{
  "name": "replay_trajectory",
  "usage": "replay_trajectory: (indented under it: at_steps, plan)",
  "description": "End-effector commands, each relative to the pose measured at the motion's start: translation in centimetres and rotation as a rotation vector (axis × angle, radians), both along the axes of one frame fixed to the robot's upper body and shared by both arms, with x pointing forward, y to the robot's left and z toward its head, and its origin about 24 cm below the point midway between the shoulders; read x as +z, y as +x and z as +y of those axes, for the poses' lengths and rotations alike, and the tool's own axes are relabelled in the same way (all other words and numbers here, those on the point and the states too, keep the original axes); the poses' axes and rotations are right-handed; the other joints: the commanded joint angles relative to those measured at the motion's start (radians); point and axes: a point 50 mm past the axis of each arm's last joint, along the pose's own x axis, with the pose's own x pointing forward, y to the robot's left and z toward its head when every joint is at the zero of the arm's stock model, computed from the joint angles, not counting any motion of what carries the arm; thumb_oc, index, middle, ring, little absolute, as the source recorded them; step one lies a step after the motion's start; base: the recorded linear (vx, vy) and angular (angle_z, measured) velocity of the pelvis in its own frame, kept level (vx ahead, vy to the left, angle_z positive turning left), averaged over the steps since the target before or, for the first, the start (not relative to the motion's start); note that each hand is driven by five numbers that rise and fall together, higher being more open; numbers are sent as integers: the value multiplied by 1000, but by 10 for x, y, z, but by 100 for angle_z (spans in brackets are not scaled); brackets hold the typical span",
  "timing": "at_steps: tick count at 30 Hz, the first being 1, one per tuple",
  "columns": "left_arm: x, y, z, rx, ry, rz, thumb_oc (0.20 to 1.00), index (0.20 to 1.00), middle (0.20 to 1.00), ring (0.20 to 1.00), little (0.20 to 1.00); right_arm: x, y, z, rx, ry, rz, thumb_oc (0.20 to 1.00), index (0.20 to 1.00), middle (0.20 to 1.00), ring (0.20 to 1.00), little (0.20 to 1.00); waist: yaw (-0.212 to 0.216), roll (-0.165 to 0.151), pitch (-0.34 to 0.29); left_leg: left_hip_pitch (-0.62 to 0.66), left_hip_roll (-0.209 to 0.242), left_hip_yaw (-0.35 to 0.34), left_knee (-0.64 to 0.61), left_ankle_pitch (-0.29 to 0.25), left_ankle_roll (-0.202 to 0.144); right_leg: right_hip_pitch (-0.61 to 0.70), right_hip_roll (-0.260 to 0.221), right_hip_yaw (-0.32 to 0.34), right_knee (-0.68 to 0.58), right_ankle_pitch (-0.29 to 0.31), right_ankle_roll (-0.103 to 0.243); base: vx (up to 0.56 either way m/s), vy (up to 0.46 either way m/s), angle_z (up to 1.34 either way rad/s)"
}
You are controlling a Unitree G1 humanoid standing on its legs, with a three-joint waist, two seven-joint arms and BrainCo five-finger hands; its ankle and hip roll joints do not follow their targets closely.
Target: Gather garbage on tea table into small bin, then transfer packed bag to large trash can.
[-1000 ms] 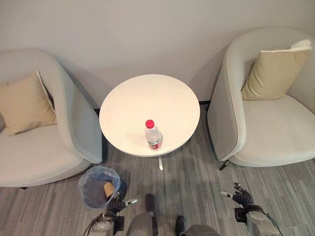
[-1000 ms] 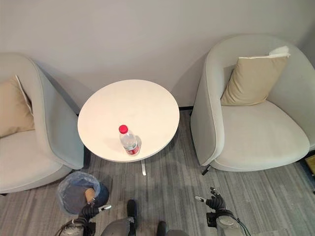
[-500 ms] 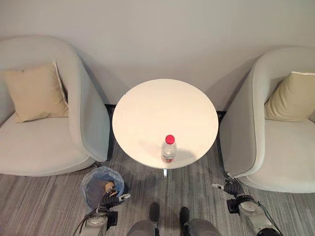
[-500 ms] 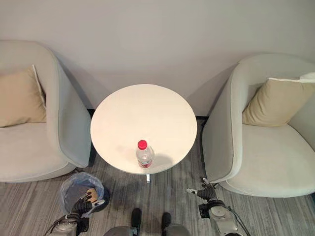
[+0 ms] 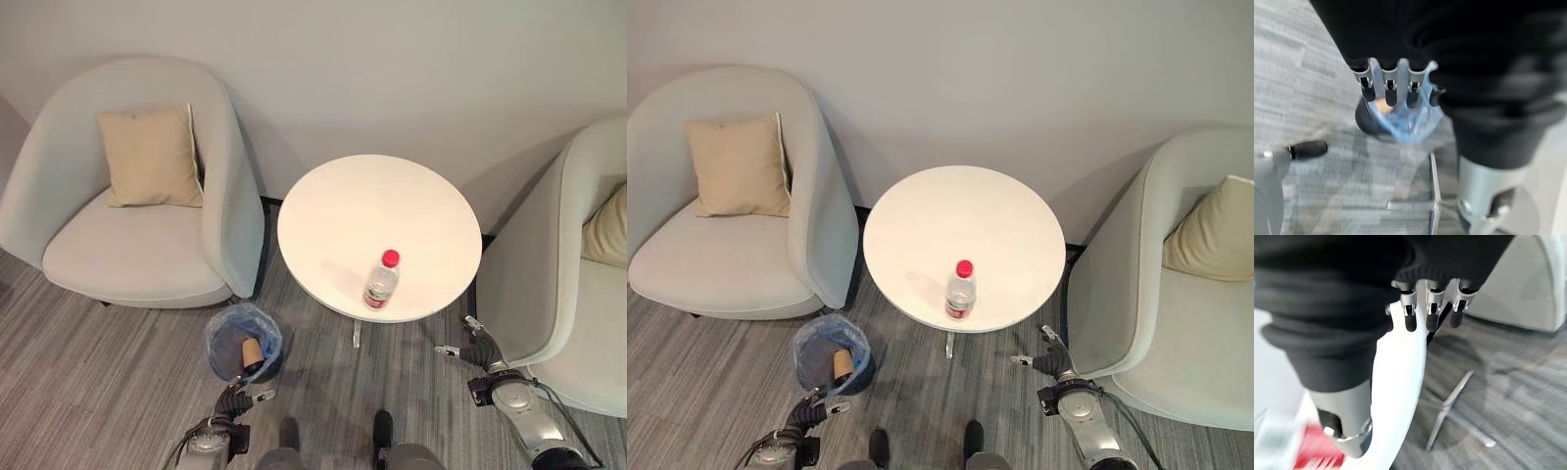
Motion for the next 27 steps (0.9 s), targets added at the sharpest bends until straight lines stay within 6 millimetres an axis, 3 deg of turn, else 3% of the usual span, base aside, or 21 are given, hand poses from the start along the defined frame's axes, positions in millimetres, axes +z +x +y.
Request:
replay_trajectory:
  at_steps: [1,8,19,27]
  plan:
    - [6,0,18,-7,79,-22,1000,1000,1000,1000,1000,29,18,3,107,-121,-142,1000,1000,1000,1000,1000,11,-20,-32,-51,8,-4,95,-101,-29,-3,31,4,53,-135,22,29,96,-7]
    - [5,-7,20,8,83,-13,1000,1000,1000,1000,1000,40,27,16,178,-158,-189,1000,1000,1000,1000,1000,25,-15,-49,-20,-9,4,57,-104,-17,6,20,14,42,-126,36,26,53,-6]
    - [-3,-26,17,11,55,36,1000,1000,1000,1000,1000,37,45,34,169,-119,-185,1000,1000,1000,1000,1000,63,0,-54,7,-25,-19,8,-91,-14,35,12,-6,1,-118,42,35,14,2]
    - [-3,-27,17,1,51,42,1000,1000,1000,1000,1000,52,78,49,140,-69,-234,1000,1000,1000,1000,1000,117,13,-29,-30,-35,-53,5,-72,-13,25,8,-35,-12,-113,42,-5,3,14]
